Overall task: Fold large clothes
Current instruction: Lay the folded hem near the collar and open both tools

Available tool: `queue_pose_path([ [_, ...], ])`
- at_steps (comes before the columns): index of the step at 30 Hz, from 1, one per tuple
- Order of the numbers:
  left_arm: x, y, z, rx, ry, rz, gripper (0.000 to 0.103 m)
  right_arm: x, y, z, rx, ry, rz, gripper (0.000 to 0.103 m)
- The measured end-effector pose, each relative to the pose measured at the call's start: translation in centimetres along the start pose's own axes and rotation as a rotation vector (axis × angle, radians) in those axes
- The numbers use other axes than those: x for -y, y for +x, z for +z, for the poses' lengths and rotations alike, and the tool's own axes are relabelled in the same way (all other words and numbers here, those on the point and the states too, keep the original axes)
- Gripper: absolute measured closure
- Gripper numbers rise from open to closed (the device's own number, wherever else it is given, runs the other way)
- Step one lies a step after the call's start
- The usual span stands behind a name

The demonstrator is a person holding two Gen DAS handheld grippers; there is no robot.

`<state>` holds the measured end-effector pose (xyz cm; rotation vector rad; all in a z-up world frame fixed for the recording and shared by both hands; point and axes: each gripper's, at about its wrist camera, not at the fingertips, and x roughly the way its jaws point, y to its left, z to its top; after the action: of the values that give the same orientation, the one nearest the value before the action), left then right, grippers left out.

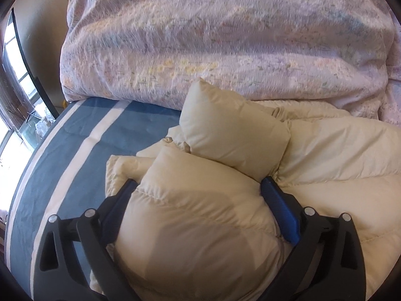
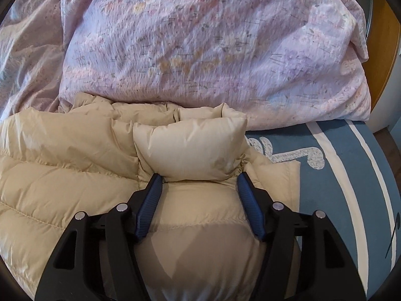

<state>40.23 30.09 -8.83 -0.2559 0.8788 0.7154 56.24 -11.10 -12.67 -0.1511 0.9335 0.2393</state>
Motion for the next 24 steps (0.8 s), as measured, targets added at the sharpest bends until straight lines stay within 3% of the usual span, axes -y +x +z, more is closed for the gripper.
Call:
queue_pose_path([
  [24, -0.9, 1.4, 0.4, -0.036, -0.018, -0.033, 0.002, 1.8, 0.7, 0.6, -0.004, 0.037, 0.038, 0.037],
])
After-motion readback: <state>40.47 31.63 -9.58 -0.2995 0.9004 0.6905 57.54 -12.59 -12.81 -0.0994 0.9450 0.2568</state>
